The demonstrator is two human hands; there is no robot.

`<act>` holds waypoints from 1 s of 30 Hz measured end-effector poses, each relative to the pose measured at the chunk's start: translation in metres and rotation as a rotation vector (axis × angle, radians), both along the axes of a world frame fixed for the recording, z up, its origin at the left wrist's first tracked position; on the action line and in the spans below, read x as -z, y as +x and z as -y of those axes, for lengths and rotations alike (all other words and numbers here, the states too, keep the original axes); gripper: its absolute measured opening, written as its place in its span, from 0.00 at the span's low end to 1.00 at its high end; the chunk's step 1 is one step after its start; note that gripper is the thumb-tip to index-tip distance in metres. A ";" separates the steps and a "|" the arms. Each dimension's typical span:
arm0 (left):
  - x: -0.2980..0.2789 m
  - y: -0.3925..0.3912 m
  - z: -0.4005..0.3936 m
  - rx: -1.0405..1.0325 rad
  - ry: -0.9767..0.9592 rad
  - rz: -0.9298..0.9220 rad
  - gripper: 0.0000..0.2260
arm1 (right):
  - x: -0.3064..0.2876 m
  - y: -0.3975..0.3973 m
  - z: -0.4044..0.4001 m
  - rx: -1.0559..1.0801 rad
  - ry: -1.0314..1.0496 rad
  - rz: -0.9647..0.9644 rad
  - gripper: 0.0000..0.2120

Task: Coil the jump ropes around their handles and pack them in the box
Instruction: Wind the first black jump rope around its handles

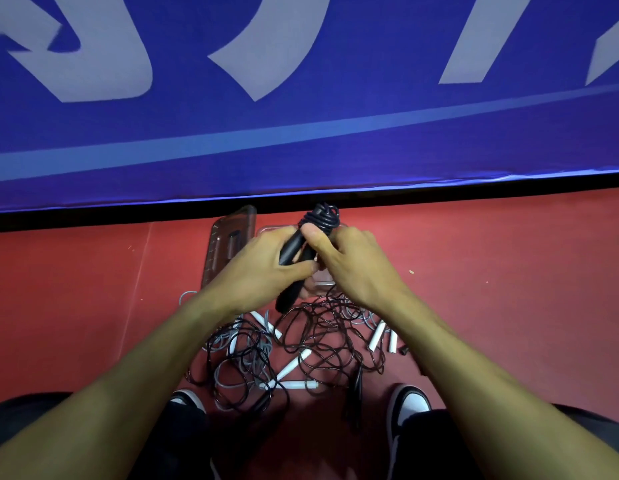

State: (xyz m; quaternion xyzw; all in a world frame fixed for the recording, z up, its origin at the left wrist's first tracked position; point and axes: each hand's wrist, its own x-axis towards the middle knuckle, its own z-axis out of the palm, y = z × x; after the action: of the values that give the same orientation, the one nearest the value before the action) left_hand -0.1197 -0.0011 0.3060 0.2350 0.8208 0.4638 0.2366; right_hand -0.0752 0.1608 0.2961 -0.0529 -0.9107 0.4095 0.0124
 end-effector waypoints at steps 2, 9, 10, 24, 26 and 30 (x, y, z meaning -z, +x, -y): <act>0.004 0.003 -0.003 -0.076 -0.028 -0.102 0.09 | 0.003 -0.001 0.000 0.026 0.038 0.031 0.35; 0.008 0.010 -0.009 -0.009 -0.199 -0.293 0.07 | 0.002 0.005 0.006 0.061 -0.182 0.132 0.30; 0.006 0.011 -0.011 -0.015 -0.183 -0.275 0.09 | 0.002 0.004 0.005 0.075 -0.220 0.131 0.30; 0.000 -0.004 0.001 -0.040 -0.050 -0.144 0.08 | -0.009 -0.001 -0.004 0.066 -0.168 0.113 0.39; -0.001 -0.005 0.004 -0.027 -0.096 -0.232 0.10 | -0.009 0.000 -0.003 0.072 -0.129 0.068 0.37; -0.001 -0.002 0.000 0.026 -0.111 -0.263 0.11 | -0.002 -0.001 0.002 0.170 -0.130 -0.022 0.32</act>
State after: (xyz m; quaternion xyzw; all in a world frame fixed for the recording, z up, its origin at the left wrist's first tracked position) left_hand -0.1219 -0.0012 0.3071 0.2908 0.8660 0.3799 0.1455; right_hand -0.0759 0.1592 0.2980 -0.1262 -0.8741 0.4659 0.0538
